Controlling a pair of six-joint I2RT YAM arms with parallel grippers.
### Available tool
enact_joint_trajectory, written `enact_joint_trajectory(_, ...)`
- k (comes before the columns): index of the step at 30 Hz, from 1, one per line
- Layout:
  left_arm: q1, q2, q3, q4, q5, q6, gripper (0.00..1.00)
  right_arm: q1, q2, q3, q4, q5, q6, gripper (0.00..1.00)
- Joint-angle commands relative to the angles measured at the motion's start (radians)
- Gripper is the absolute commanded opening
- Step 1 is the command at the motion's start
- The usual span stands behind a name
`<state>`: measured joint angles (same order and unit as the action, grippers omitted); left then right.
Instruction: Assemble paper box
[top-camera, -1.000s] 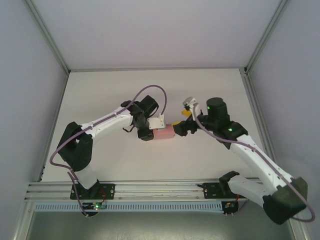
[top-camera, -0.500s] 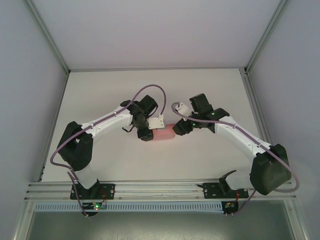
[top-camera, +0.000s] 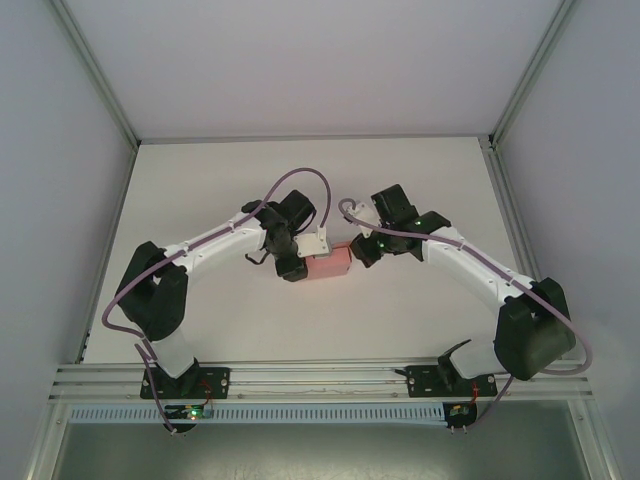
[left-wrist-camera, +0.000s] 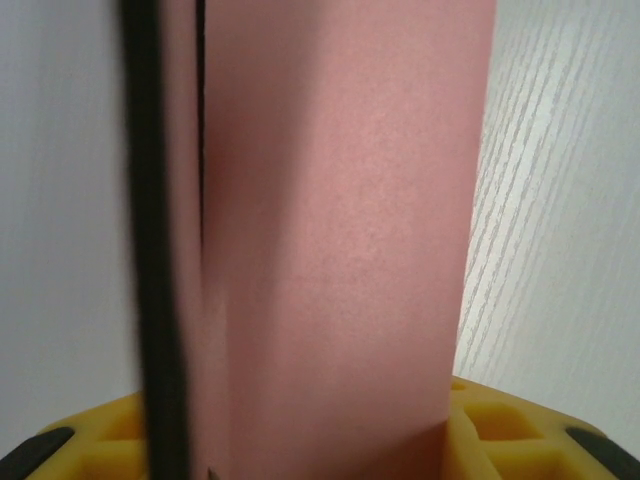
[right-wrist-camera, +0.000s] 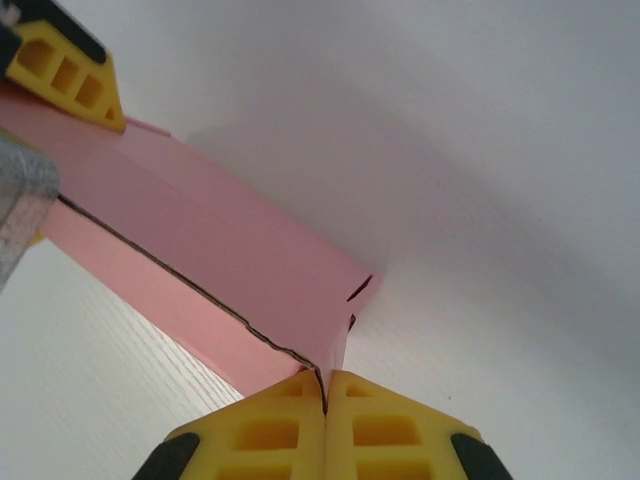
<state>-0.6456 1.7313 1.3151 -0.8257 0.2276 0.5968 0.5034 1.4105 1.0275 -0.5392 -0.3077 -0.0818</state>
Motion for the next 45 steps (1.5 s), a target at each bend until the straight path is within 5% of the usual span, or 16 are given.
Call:
enact_joint_trajectory(1,0.008,0.026,-0.001,0.085,0.005,-0.045,0.31,0.037,0.005,0.01,0.073,0.005,0.176,0.0)
enact_joint_trajectory(9,0.009,0.054,0.009,0.091,-0.009,-0.072,0.32,0.045,-0.011,-0.025,0.132,0.035,0.448,0.0)
enact_joint_trajectory(20,0.009,0.068,0.004,0.101,-0.011,-0.07,0.33,0.098,-0.044,-0.291,0.399,0.296,0.183,0.0)
enact_joint_trajectory(24,0.017,0.068,0.019,0.1,0.011,-0.094,0.41,0.114,-0.04,-0.32,0.458,0.335,0.207,0.0)
enact_joint_trajectory(30,0.019,0.033,0.048,0.086,0.039,-0.131,0.67,0.156,-0.024,-0.255,0.372,0.457,0.296,0.0)
enact_joint_trajectory(32,0.02,0.004,0.047,0.088,0.039,-0.152,1.0,0.161,-0.018,-0.242,0.348,0.478,0.328,0.0)
enact_joint_trajectory(45,0.019,-0.24,-0.064,0.076,-0.127,-0.43,0.97,0.203,-0.015,-0.183,0.269,0.547,0.371,0.0)
